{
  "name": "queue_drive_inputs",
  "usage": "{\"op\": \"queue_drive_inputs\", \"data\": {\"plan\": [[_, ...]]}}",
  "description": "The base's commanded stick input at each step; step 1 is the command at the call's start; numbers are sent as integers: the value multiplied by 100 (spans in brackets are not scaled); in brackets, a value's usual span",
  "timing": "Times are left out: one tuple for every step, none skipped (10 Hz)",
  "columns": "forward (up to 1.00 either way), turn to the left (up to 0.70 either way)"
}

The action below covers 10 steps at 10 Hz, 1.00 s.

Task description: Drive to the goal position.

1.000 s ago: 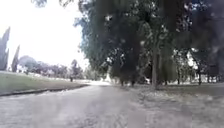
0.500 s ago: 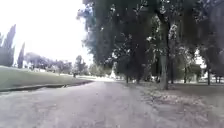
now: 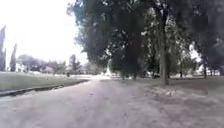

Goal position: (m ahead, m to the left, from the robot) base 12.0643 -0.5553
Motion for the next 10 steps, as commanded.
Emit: {"op": "queue_drive_inputs", "data": {"plan": [[100, 0], [100, 0], [100, 0], [100, 0], [100, 0], [100, 0], [100, 0], [100, 0], [100, 5], [100, 36]]}}
